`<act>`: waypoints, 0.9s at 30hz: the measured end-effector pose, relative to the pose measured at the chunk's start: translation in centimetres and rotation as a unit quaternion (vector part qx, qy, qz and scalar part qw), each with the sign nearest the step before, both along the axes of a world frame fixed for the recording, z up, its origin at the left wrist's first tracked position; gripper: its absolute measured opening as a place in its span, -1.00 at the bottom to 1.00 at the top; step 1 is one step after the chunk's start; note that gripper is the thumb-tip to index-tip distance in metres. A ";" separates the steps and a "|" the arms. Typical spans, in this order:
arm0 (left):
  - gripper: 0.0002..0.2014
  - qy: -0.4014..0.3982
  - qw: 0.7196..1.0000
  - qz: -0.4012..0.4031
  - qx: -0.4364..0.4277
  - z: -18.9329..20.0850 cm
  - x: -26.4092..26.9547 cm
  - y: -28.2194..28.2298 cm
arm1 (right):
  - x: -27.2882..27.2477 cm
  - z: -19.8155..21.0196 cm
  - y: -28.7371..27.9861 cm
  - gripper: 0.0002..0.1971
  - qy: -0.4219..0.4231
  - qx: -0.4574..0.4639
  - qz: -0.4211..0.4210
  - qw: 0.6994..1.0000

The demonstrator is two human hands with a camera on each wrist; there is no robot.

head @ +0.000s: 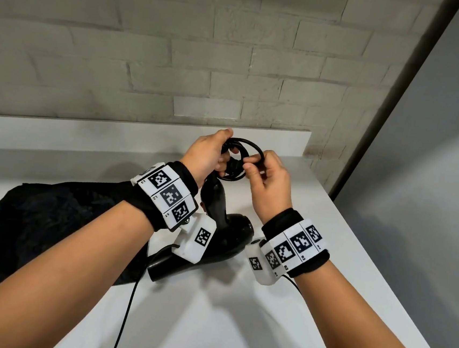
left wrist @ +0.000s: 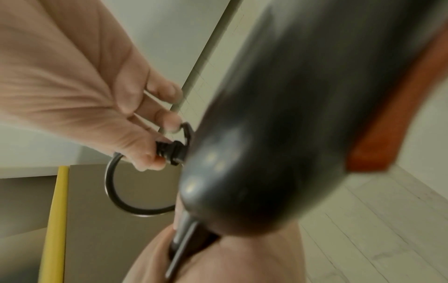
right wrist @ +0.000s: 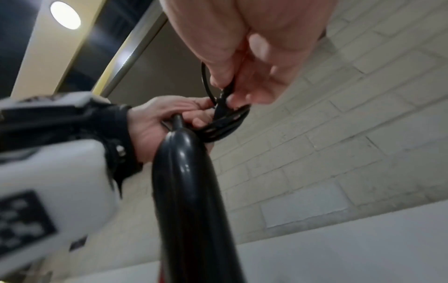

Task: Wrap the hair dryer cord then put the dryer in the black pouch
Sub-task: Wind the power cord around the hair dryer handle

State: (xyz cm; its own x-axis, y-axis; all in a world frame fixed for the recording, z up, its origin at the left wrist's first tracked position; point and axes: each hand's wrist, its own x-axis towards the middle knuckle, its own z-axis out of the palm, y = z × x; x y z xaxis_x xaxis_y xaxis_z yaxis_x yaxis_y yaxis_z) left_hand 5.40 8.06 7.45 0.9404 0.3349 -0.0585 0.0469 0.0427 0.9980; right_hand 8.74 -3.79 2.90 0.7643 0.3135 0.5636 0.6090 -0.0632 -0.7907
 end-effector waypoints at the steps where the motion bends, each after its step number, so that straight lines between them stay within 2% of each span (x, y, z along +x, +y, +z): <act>1: -0.59 -0.001 1.000 0.000 -0.003 0.0 0.0 0.0 | 0.2 0.1 0.0 -0.92 -0.036 -0.032 -0.020 0.999; 6: -0.62 0.003 0.999 0.018 -0.030 0.3 -0.3 -0.4 | -0.2 -0.3 0.6 -0.69 -0.172 -0.142 -0.077 0.972; 11: -0.63 0.014 1.000 0.019 -0.009 0.4 -0.2 -0.2 | 0.0 0.3 1.0 -0.81 -0.143 -0.159 -0.084 0.973; 14: -0.66 0.013 1.000 0.007 0.003 0.4 -0.3 -0.4 | -0.1 0.4 1.3 -0.81 -0.189 -0.206 -0.097 0.955; 16: -0.65 0.010 1.000 0.000 0.006 0.4 -0.4 -0.5 | -0.3 0.1 1.4 -0.78 -0.201 -0.200 -0.110 0.953; 18: -0.64 0.011 1.000 -0.009 0.011 0.5 -0.6 -0.8 | -0.3 0.0 1.3 -0.83 -0.156 -0.140 -0.104 0.972; 21: -0.66 0.019 0.999 -0.029 0.024 0.6 -0.9 -1.4 | 0.7 0.1 1.5 -0.65 -0.037 -0.068 -0.062 0.995; 24: -0.70 0.007 0.999 -0.046 0.012 0.4 -1.0 -1.5 | 1.1 0.3 1.7 -0.64 0.030 -0.073 0.033 0.996; 27: -0.67 0.009 0.999 -0.046 0.005 0.4 -0.9 -1.2 | 1.3 0.4 1.6 -0.71 0.085 -0.075 0.073 0.991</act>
